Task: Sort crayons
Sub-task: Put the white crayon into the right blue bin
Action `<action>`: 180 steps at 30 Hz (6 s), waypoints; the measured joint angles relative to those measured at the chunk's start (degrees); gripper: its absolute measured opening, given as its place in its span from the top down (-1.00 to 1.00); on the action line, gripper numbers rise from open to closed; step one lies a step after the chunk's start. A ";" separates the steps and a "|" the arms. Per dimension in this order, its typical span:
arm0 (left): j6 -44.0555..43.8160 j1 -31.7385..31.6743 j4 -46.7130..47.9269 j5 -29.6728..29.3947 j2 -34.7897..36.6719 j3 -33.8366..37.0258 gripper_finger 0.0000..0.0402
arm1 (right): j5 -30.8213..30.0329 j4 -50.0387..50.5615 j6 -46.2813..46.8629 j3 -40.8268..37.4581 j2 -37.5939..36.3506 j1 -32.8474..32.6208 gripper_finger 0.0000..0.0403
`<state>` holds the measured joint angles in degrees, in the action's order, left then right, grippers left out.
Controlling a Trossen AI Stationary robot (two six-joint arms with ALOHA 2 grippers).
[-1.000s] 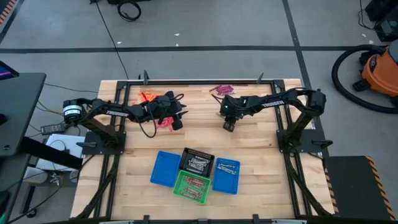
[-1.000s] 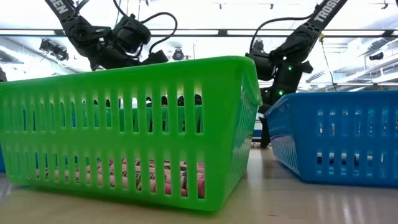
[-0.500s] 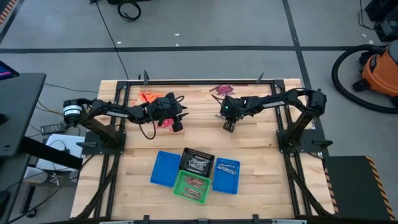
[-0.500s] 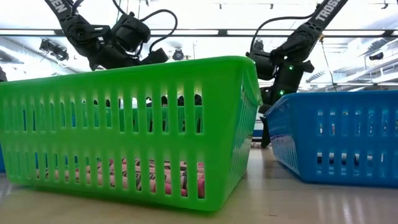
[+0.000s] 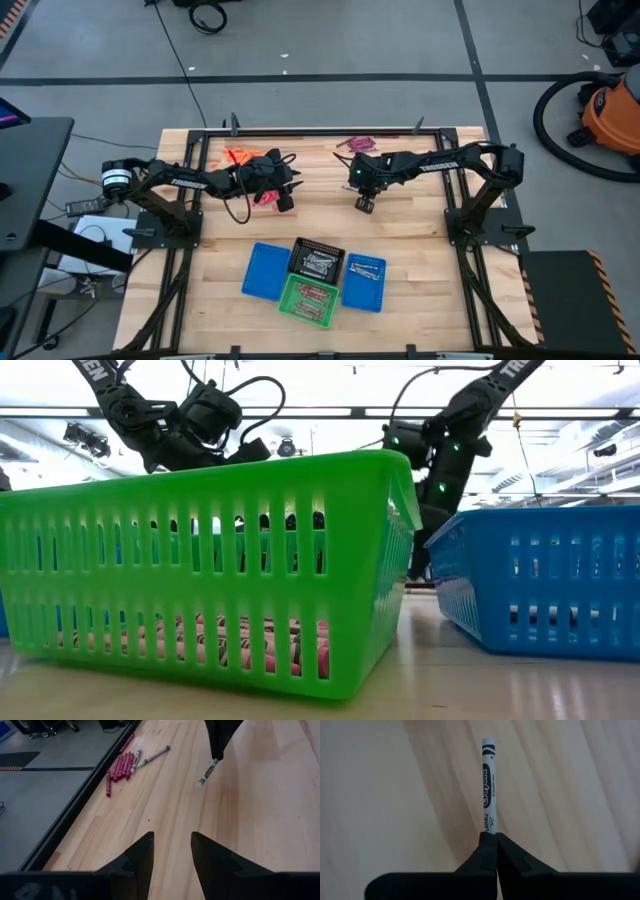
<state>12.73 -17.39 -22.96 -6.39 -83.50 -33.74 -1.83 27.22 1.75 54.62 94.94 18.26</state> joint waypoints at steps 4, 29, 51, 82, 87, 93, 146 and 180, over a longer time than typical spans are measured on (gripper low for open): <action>0.14 0.00 0.28 0.00 0.00 0.00 0.30 | 0.30 3.54 0.68 3.34 -0.02 -2.32 0.96; -0.13 0.00 3.67 -0.02 0.00 0.02 0.30 | 10.46 28.15 27.42 14.53 -0.07 -27.70 0.96; 0.82 0.00 2.60 -0.04 0.00 0.02 0.30 | -4.59 21.17 45.85 13.54 0.55 -44.12 0.82; 6.78 -0.59 -4.30 -0.17 0.04 0.02 0.30 | -19.68 20.10 12.45 4.64 -0.13 -16.21 0.59; 7.62 -0.64 -13.91 2.97 0.17 0.00 0.30 | -18.63 9.77 2.02 1.38 -0.13 -5.93 0.59; 5.48 -3.51 -10.28 7.51 5.82 -4.44 0.30 | -13.83 4.42 -7.80 -0.14 -0.27 6.26 0.59; -5.72 -2.10 7.30 11.14 11.63 -13.62 0.30 | -0.08 -11.03 -12.01 -7.19 2.39 22.04 0.93; -0.85 -3.39 14.01 5.38 11.58 -13.64 0.30 | 9.84 -2.61 13.61 -7.55 -21.51 -10.73 0.93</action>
<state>11.89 -20.78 -8.95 -1.02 -71.92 -47.37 8.02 24.61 15.36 47.07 73.42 7.53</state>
